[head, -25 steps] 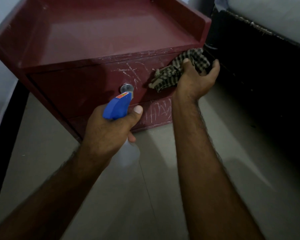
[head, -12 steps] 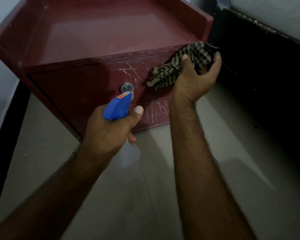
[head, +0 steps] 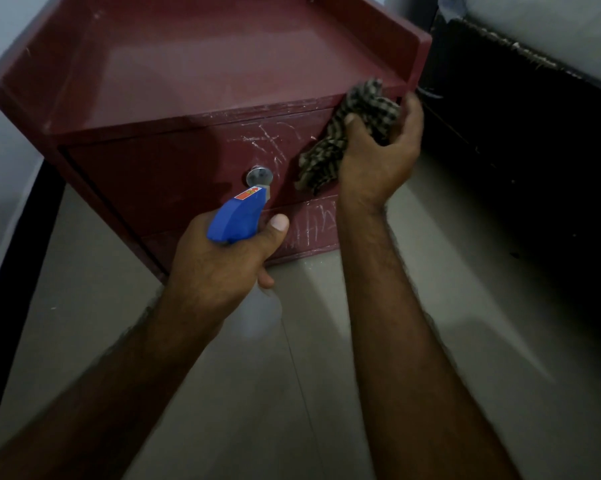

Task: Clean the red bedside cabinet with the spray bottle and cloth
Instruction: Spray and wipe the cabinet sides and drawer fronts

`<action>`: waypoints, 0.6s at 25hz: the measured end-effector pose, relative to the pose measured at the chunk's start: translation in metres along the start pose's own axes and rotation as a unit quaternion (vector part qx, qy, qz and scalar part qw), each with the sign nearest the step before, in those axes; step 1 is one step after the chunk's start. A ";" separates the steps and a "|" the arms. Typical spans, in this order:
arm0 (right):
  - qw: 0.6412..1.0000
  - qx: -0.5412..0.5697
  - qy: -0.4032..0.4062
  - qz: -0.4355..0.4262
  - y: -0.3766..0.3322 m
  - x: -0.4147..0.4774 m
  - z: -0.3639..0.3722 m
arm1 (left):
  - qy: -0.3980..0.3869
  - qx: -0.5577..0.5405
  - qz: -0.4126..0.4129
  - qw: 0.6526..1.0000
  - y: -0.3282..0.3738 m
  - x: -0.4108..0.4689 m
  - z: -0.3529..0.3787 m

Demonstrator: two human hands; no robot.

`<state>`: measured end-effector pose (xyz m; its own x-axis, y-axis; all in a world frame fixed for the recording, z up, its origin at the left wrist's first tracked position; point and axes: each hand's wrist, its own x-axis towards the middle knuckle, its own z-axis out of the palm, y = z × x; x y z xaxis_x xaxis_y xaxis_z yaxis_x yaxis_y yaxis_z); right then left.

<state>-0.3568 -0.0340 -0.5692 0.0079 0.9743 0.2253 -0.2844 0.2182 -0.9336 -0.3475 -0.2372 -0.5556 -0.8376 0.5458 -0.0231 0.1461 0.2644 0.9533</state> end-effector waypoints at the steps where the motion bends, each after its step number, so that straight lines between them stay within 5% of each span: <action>1: 1.000 -0.011 -0.016 -0.013 -0.001 -0.006 0.003 | 0.001 0.003 -0.001 1.000 0.000 0.000 0.000; 5: 0.998 0.016 -0.054 0.031 0.010 -0.010 0.002 | 0.005 0.000 -0.005 1.000 -0.004 0.005 0.002; 11: 0.967 0.050 0.067 0.242 0.051 0.019 -0.053 | 0.009 -0.011 -0.003 1.000 -0.004 0.005 0.007; 15: 0.950 0.068 0.062 0.299 0.062 0.015 -0.071 | 0.017 0.012 -0.009 1.000 -0.003 0.007 0.007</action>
<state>-0.3066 -0.0013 -0.6434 -0.0839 0.9224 -0.3769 -0.3941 -0.3781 -0.8377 -0.3503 -0.2283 -0.5611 -0.8576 0.5134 -0.0298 0.1426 0.2931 0.9454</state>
